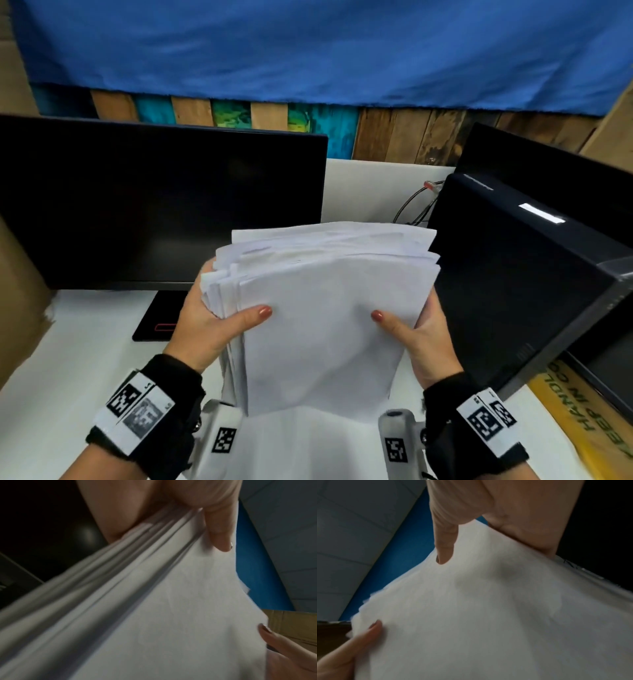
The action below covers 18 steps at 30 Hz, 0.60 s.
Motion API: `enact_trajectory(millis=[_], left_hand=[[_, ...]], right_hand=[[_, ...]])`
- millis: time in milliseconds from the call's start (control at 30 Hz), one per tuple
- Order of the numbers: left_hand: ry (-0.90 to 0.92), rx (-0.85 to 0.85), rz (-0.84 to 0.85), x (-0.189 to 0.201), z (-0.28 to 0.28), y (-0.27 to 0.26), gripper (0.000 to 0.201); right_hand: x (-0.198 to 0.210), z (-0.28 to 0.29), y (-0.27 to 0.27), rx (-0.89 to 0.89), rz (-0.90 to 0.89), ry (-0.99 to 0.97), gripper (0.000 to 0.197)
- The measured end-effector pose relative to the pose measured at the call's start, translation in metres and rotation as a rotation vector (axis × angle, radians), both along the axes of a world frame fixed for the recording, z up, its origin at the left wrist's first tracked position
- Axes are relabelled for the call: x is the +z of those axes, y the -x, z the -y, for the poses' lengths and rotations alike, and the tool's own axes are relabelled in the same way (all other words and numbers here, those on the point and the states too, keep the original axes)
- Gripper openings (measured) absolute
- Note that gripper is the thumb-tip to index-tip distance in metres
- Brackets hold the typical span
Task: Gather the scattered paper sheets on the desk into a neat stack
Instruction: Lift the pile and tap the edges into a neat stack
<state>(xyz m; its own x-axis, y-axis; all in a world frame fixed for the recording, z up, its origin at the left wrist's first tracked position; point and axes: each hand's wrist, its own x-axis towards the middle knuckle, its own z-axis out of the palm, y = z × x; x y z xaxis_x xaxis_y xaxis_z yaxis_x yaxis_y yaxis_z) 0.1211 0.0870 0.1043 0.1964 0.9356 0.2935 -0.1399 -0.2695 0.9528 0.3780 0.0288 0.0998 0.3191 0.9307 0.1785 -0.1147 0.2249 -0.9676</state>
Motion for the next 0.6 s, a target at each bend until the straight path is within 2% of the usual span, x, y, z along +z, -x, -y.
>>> enact_trajectory(millis=[100, 167, 300, 367, 433, 500, 567, 600], left_hand=[[-0.020, 0.022, -0.034, 0.003, 0.004, -0.016, 0.047], [-0.026, 0.061, -0.025, 0.004, 0.002, -0.019, 0.040], [-0.037, 0.087, -0.065, 0.005, 0.005, -0.007, 0.048], [-0.070, 0.160, -0.072, 0.009, 0.013, -0.006, 0.063], [-0.216, 0.273, -0.074, 0.018, 0.018, -0.006, 0.084], [-0.413, 0.367, -0.127, 0.033, 0.021, -0.008, 0.094], [-0.623, 0.437, -0.290, 0.046, 0.022, -0.010, 0.087], [-0.702, 0.467, -0.409, 0.051, 0.022, -0.012, 0.079]], right_hand=[[0.001, -0.004, 0.013, -0.003, -0.024, 0.025, 0.039], [0.006, -0.005, 0.017, -0.026, -0.027, 0.006, 0.028], [0.003, 0.006, 0.013, -0.037, 0.025, 0.017, 0.035], [0.002, 0.012, 0.012, -0.062, 0.108, 0.020, 0.041], [0.013, 0.015, 0.014, -0.101, 0.169, -0.068, 0.054], [0.029, 0.017, 0.016, -0.164, 0.273, -0.233, 0.073], [0.044, 0.017, 0.018, -0.271, 0.470, -0.352, 0.086], [0.049, 0.016, 0.020, -0.319, 0.618, -0.383, 0.083]])
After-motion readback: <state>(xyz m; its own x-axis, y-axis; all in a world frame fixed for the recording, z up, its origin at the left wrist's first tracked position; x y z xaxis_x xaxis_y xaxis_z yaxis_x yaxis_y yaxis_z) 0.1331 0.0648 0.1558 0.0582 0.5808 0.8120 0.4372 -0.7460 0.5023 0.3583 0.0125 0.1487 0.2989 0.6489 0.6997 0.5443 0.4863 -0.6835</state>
